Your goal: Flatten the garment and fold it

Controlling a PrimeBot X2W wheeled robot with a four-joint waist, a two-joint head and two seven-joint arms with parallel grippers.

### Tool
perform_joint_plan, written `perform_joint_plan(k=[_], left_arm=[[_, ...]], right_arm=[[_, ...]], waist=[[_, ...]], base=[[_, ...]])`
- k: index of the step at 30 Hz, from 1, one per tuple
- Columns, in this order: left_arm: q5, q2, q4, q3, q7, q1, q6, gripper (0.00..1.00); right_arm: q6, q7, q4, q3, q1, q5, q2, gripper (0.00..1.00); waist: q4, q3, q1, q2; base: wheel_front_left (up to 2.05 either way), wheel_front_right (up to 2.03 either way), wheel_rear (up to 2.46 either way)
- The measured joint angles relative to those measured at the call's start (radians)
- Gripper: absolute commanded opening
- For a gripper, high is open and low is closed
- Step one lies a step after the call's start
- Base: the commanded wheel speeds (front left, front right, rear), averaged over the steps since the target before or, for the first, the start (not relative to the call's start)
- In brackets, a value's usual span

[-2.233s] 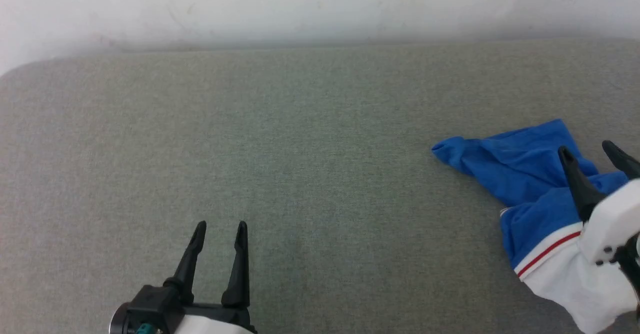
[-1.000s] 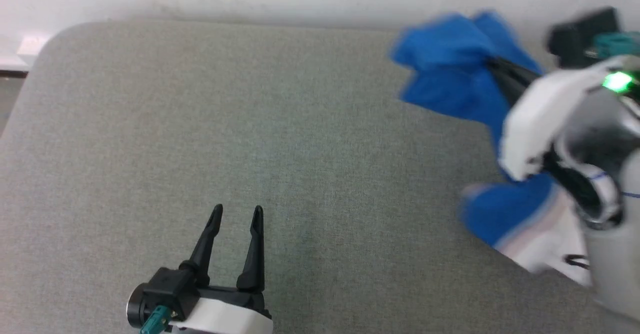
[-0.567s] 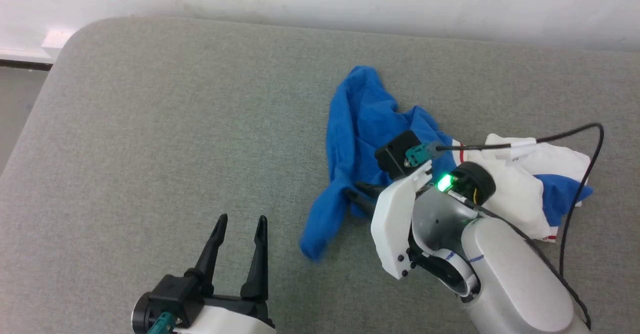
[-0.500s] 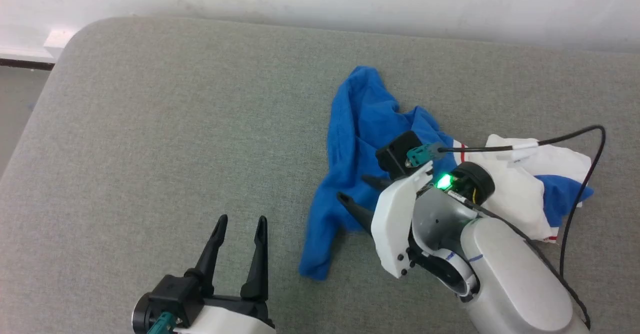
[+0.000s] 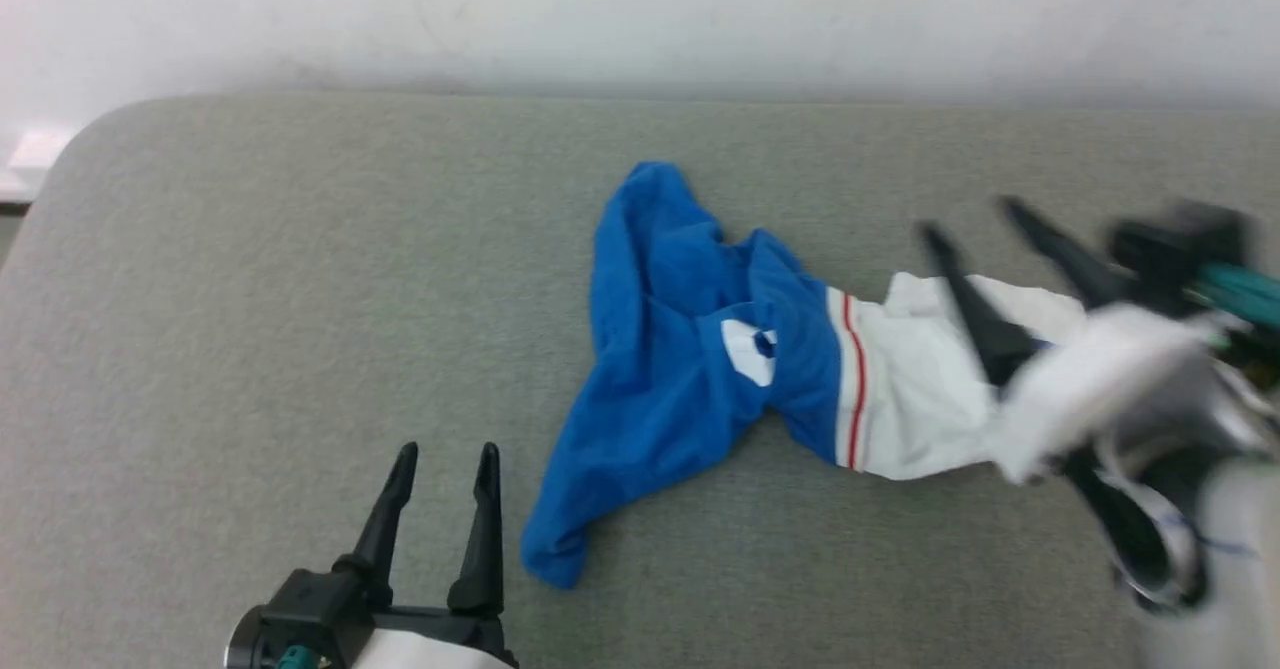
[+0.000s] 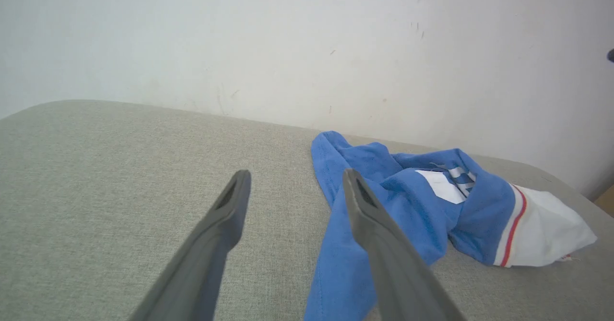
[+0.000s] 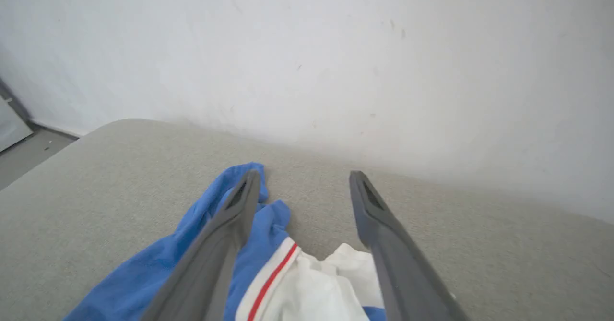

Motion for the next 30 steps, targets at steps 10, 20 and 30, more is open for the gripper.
perform_joint_plan(k=[10,20,30], left_arm=[[0.0,0.03,-0.068,0.026,0.004,0.046,0.011,1.0],[0.006,0.054,-0.116,0.021,0.061,0.064,0.026,1.0],[0.059,0.14,-0.16,-0.067,0.408,-0.347,-0.079,1.0]], right_arm=[[0.0,-0.254,-0.224,-0.32,0.409,-0.114,0.069,1.0],[0.0,-0.391,-0.118,-0.323,0.554,-0.003,0.07,1.0],[0.0,-0.387,-0.138,-0.348,0.499,-0.026,0.07,1.0]], waist=[[-0.097,-0.003,0.0,0.0],[-0.153,-0.005,0.0,0.0],[-0.15,0.033,0.0002,0.0001]], base=[[0.0,0.0,0.0],[0.0,0.0,0.0],[0.0,0.0,0.0]])
